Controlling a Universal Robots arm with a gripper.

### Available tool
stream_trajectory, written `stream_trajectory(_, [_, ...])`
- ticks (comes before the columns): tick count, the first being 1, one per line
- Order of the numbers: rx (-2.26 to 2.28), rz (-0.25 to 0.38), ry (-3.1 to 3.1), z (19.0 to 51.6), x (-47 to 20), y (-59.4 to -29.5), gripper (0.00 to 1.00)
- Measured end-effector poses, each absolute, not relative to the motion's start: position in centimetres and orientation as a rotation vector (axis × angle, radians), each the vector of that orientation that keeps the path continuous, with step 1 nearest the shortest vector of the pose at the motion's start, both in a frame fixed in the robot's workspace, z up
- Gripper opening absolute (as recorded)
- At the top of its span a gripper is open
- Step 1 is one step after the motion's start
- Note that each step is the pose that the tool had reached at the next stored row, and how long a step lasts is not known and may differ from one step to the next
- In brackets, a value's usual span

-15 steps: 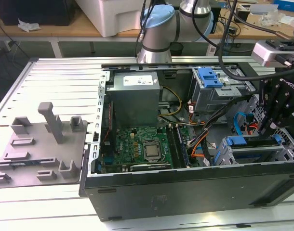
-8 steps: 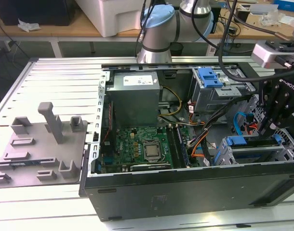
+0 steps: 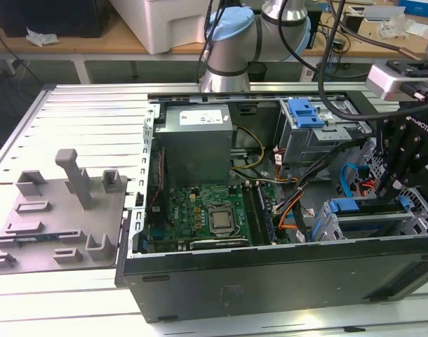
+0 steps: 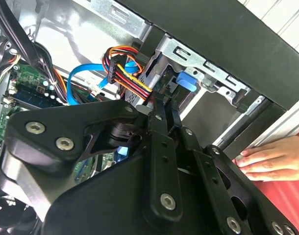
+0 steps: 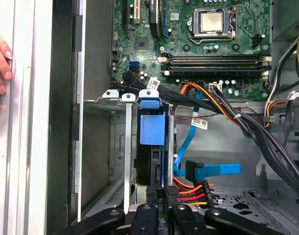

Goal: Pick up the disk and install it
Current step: 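Insert the first disk wire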

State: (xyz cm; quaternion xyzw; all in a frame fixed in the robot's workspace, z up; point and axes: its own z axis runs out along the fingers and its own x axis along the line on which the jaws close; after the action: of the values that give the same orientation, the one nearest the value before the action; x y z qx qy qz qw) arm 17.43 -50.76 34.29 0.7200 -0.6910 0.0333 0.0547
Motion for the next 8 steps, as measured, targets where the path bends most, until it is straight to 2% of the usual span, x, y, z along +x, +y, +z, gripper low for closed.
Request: stream_trajectory(8, [2.192,0.101,-2.093,34.23,17.42,-50.76,0.18])
